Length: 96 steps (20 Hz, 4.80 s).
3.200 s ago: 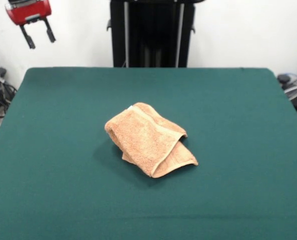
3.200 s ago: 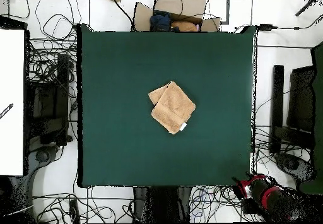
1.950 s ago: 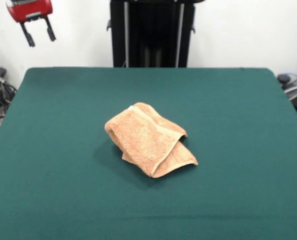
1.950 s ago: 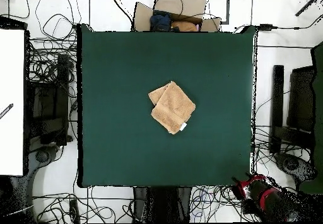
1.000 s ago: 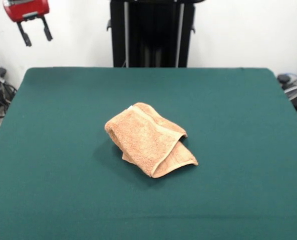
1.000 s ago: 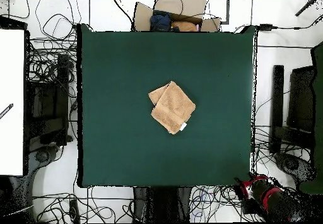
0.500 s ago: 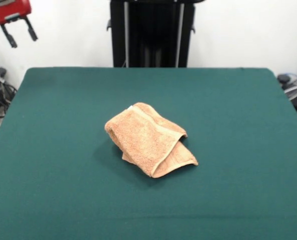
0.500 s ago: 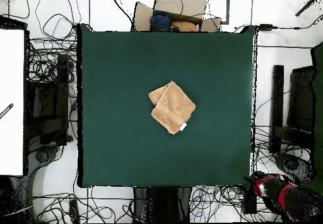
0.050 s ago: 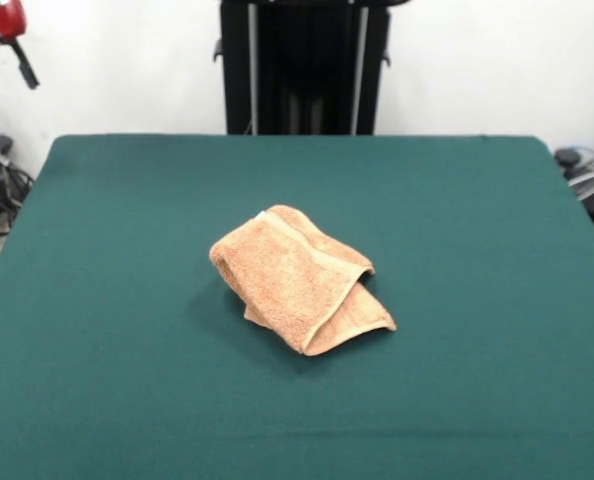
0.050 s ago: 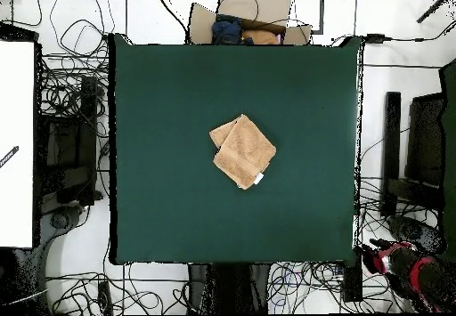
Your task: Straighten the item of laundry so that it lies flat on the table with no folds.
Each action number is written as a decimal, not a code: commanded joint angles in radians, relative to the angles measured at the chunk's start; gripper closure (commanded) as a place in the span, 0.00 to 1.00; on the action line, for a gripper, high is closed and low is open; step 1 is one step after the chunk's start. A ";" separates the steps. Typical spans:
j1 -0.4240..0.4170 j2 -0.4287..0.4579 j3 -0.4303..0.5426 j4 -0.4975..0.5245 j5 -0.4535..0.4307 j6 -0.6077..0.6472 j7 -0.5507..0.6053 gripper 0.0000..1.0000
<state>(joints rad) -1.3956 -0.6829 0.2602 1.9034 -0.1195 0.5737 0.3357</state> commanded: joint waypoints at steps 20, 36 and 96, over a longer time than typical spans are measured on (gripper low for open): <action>0.035 -0.167 0.000 0.348 0.004 -0.225 0.294 0.00; 0.090 -0.328 -0.018 0.582 0.062 -0.343 0.373 0.00; 0.330 -0.677 -0.223 0.711 0.253 -0.190 0.292 0.00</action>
<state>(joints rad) -1.0956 -1.3279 0.1125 2.6195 0.1044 0.2824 0.3398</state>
